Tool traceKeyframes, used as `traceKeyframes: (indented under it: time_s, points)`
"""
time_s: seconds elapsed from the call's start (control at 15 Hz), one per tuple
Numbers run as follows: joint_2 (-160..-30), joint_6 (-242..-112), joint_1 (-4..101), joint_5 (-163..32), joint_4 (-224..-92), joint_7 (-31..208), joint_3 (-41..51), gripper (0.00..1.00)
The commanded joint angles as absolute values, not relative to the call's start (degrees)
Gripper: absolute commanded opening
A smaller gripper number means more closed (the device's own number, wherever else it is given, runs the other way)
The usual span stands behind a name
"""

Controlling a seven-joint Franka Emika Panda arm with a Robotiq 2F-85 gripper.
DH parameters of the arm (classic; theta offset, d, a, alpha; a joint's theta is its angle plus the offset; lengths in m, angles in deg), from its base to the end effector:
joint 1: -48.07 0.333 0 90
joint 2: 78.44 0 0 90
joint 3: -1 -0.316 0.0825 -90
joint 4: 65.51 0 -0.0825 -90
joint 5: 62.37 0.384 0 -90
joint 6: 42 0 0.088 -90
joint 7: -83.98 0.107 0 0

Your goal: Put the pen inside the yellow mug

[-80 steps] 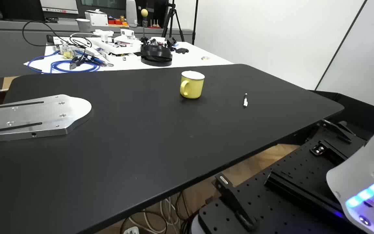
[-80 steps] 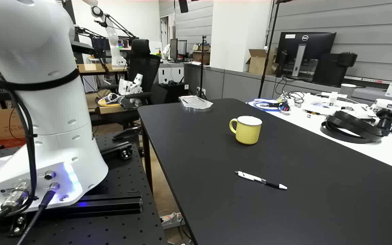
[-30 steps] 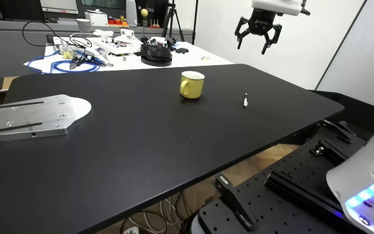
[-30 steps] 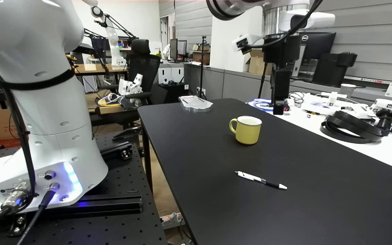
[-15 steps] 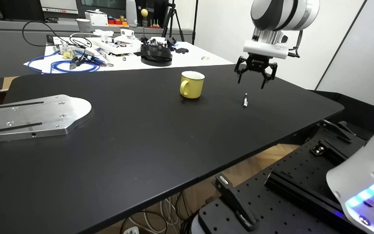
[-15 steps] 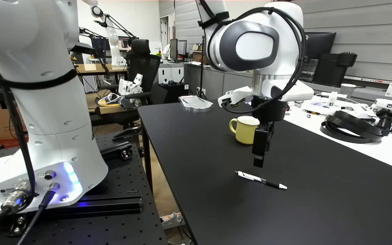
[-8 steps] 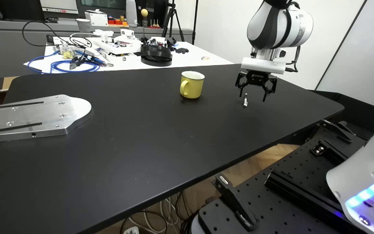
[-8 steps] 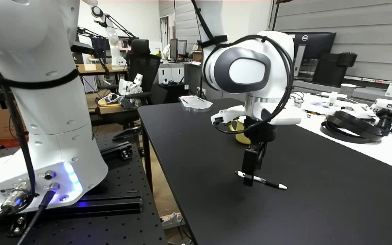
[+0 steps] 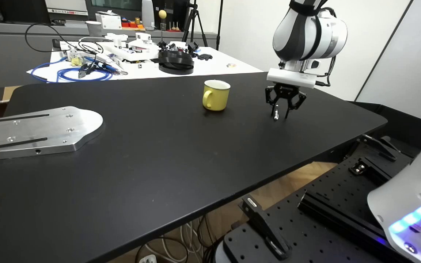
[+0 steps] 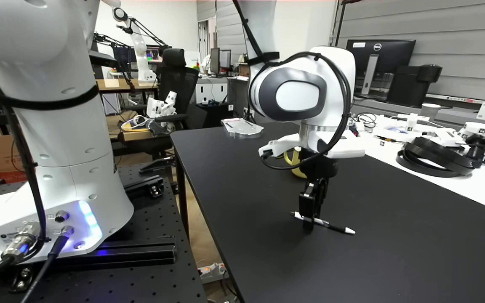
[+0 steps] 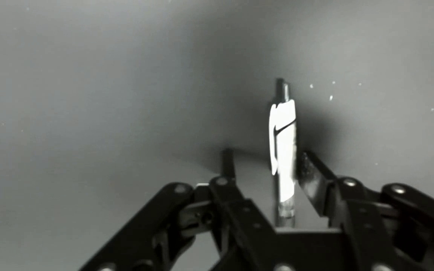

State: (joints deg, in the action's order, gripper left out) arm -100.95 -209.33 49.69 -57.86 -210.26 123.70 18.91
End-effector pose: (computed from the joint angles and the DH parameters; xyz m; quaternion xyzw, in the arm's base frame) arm 0.4310 -0.1444 0.1398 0.8690 -0.4922 0.0219 0.0463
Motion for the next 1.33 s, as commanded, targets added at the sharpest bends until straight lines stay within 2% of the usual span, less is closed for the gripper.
traceKeyframes:
  time_s: [0.0, 0.13, 0.27, 0.53, 0.87, 1.27]
  points:
    - [-100.49, -210.31, 51.23, -56.15, -211.03, 124.67, 20.34, 0.19]
    - [-99.95, -209.69, 51.84, -55.57, -210.88, 125.32, 21.42, 0.05]
    - [-99.28, -208.37, 51.76, -55.22, -210.68, 125.74, 22.65, 0.00]
    - [-97.47, -201.18, 52.05, -55.57, -208.81, 128.55, 25.51, 0.03]
    - [-90.47, -181.42, 46.75, -51.51, -201.73, 129.08, 20.14, 0.03]
    - [-87.95, -164.15, 41.59, -34.43, -192.74, 125.74, 13.22, 0.03]
